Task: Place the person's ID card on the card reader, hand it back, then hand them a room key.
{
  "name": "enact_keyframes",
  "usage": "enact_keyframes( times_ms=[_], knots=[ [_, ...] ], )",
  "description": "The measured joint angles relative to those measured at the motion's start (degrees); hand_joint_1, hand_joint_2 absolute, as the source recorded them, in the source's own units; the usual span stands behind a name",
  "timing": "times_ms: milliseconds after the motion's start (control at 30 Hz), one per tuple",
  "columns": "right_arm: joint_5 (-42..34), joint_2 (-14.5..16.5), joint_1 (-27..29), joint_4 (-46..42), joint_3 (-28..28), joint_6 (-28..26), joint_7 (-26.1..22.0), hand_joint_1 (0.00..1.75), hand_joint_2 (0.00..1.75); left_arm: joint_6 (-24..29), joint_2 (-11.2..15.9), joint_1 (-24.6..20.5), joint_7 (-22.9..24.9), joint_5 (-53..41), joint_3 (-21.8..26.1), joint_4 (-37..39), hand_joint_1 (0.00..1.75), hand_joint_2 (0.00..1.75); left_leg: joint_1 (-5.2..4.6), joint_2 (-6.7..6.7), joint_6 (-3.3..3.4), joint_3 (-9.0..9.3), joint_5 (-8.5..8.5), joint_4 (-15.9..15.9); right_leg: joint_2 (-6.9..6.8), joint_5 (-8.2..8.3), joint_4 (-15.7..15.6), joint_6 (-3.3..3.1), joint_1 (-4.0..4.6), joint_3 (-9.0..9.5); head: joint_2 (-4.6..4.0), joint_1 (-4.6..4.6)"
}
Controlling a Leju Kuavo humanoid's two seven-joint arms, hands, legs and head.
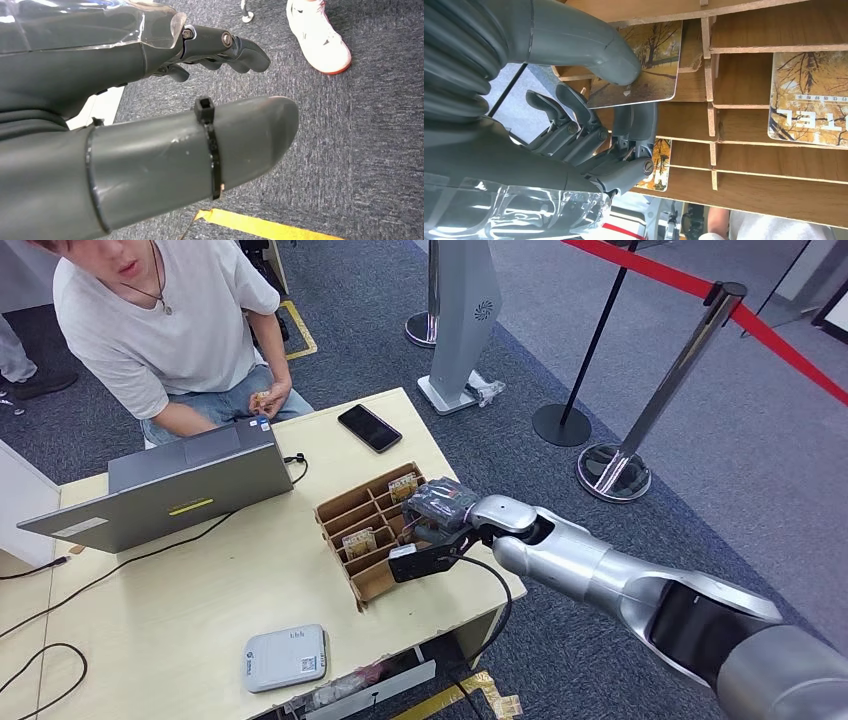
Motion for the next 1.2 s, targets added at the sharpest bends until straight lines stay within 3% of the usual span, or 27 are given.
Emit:
enact_keyframes(
  times_ms=[400, 1200],
  knots=[
    [0.00, -0.58, -0.02, -1.01, -1.00, -0.32, -0.43, 1.75, 1.75, -0.03, 0.00, 0.01, -0.05, -0.02, 0.02, 0.00, 0.00, 0.00, 0.00, 0.00, 0.00, 0.00, 0.00, 0.00, 0.00, 0.00, 0.00, 0.00, 0.00, 0.00, 0.00, -0.01],
    [-2.33, -7.80, -1.99, -13.31, -6.09, -0.28, -0.55, 1.75, 1.75, -0.01, 0.02, 0.01, -1.19, -0.67, 0.22, 0.00, 0.00, 0.00, 0.00, 0.02, 0.00, -0.01, 0.00, 0.00, 0.02, 0.00, 0.00, 0.00, 0.00, -0.01, 0.00, 0.00]
  ],
)
